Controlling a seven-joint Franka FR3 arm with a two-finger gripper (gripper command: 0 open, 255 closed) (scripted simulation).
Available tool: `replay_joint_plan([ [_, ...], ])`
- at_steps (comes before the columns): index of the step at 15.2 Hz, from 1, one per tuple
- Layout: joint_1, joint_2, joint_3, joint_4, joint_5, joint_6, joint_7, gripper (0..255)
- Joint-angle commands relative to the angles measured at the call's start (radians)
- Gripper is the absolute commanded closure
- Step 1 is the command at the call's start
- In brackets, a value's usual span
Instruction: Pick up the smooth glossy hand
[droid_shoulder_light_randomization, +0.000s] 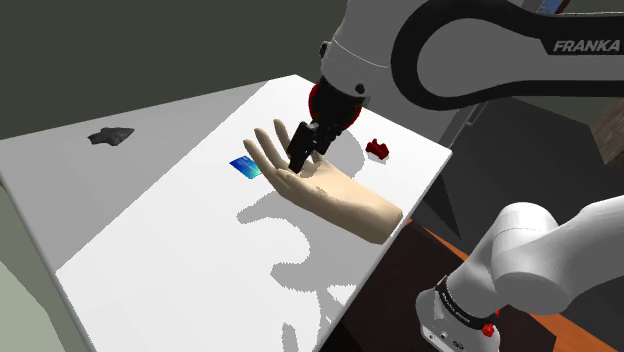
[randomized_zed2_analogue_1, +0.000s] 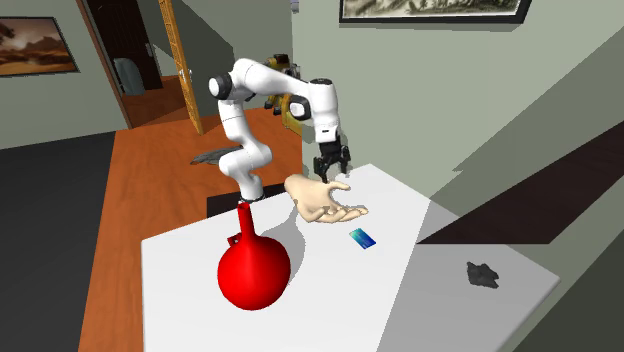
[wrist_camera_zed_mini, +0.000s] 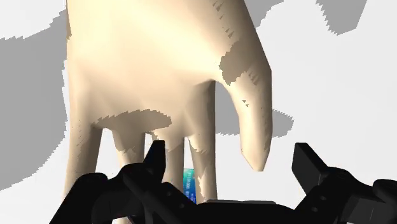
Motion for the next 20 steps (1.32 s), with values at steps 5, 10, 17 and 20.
replay_joint_plan([
  [5, 0.018, 0.042, 0.036, -0.005, 0.009, 0.073, 0.011, 0],
  [10, 0.020, 0.051, 0.044, -0.059, 0.013, 0.136, 0.009, 0],
  [17, 0.021, 0.052, 0.046, -0.058, 0.013, 0.136, 0.011, 255],
  [20, 0.021, 0.053, 0.046, -0.057, 0.013, 0.136, 0.012, 255],
])
